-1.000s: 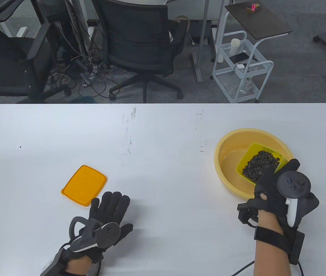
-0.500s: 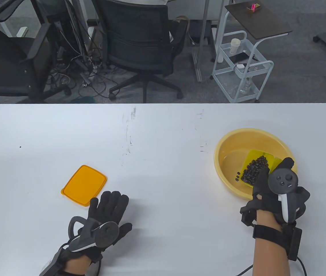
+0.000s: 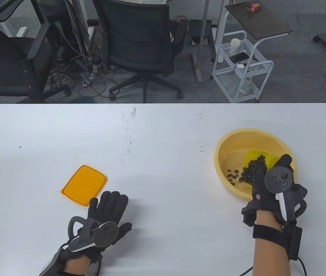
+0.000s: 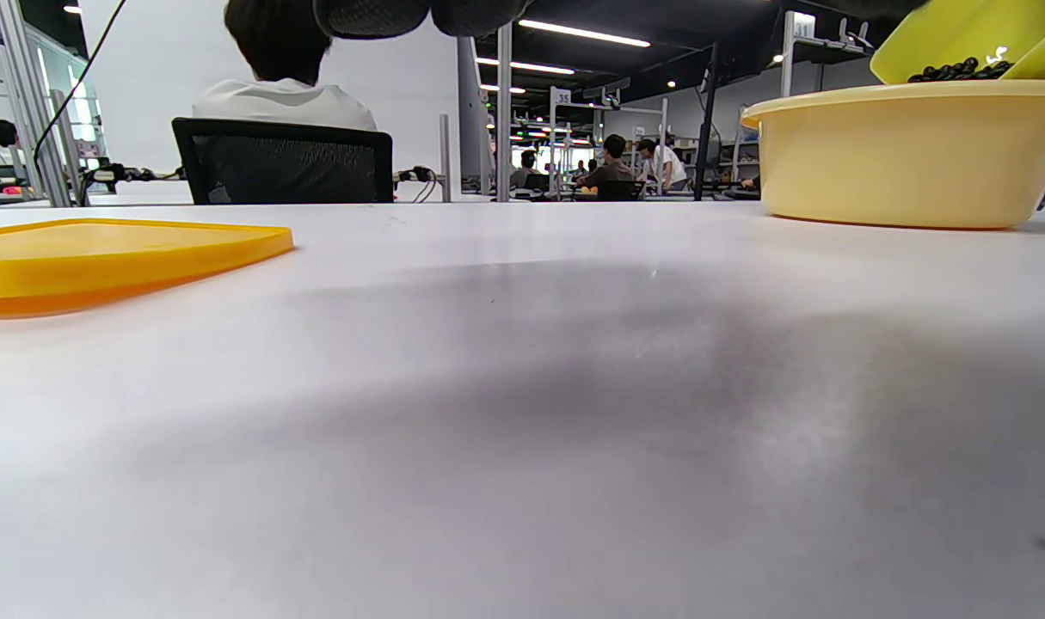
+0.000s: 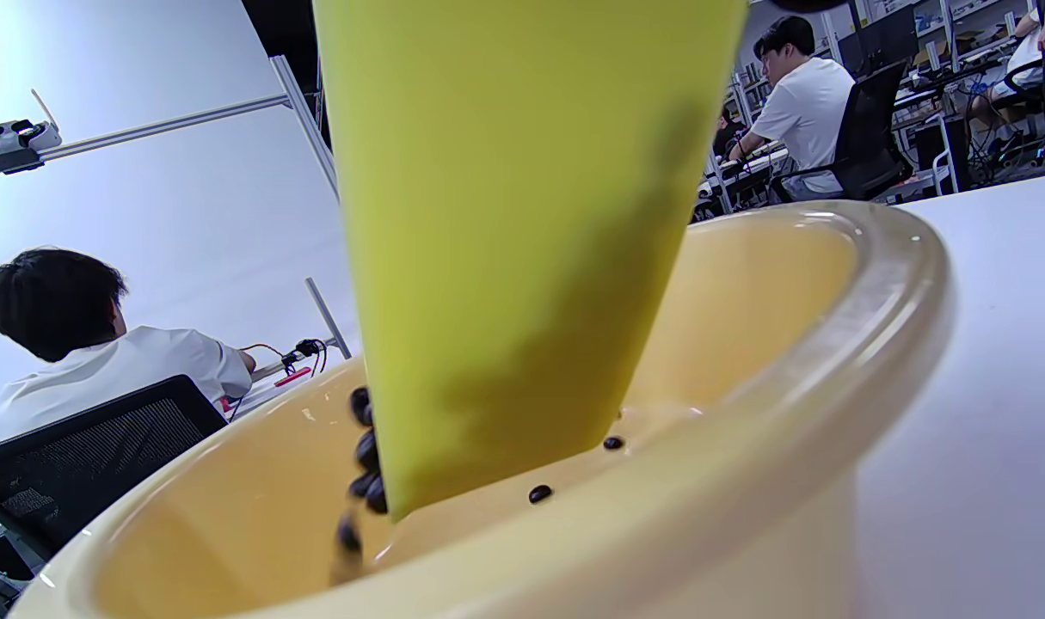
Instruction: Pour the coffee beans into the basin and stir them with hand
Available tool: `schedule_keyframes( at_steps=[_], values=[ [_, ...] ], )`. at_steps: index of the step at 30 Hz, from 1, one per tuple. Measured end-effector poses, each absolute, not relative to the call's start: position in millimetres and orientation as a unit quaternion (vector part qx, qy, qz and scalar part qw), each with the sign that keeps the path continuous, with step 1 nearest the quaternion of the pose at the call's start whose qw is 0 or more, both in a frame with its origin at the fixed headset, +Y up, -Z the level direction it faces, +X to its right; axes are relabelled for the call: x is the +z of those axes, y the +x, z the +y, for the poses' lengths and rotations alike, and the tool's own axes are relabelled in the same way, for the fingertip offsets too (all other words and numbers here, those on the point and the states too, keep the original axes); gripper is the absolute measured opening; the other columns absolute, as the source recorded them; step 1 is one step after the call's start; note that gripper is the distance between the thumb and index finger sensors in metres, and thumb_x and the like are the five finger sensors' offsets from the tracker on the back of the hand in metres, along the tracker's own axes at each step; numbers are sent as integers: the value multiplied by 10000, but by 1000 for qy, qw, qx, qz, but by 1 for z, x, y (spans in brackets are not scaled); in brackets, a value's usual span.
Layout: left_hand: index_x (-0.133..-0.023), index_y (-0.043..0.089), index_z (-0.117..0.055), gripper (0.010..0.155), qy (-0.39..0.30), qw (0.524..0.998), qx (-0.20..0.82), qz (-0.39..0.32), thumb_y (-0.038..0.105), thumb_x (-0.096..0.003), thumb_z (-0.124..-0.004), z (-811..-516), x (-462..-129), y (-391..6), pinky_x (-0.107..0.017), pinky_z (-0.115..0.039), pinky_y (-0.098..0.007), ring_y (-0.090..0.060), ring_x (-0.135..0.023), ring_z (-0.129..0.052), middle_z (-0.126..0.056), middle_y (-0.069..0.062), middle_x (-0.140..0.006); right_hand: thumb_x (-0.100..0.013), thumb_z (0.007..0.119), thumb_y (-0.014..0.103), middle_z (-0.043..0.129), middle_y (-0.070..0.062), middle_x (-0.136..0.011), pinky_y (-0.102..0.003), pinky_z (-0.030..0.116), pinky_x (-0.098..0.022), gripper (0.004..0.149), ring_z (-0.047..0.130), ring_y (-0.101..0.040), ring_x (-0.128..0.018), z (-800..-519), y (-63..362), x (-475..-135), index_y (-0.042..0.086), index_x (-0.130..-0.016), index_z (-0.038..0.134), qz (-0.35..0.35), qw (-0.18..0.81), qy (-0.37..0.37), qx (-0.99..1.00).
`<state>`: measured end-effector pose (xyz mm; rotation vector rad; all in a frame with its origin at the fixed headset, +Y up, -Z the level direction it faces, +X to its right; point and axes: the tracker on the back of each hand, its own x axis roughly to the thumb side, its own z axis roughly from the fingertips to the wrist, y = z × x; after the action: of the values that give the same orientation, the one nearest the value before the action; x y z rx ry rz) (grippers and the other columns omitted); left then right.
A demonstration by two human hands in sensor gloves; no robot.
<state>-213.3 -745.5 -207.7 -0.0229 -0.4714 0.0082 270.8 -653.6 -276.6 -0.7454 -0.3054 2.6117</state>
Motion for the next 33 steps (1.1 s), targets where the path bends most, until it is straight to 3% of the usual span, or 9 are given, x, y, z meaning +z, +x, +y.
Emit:
schedule_keyframes(
  at_steps=[33],
  values=[
    [-1114,198,-156,841,-12,972,0,-233,656,-523,-541,-745,-207,-212,-763,-373,-661,-487,-1107,-481,-370,-184,-1185,-544,518,430,305,-248,-983,-641,398,-629,730,631,-409,-770,-613,263,-270,103,-1026,76,-134,152,-251,947]
  ],
)
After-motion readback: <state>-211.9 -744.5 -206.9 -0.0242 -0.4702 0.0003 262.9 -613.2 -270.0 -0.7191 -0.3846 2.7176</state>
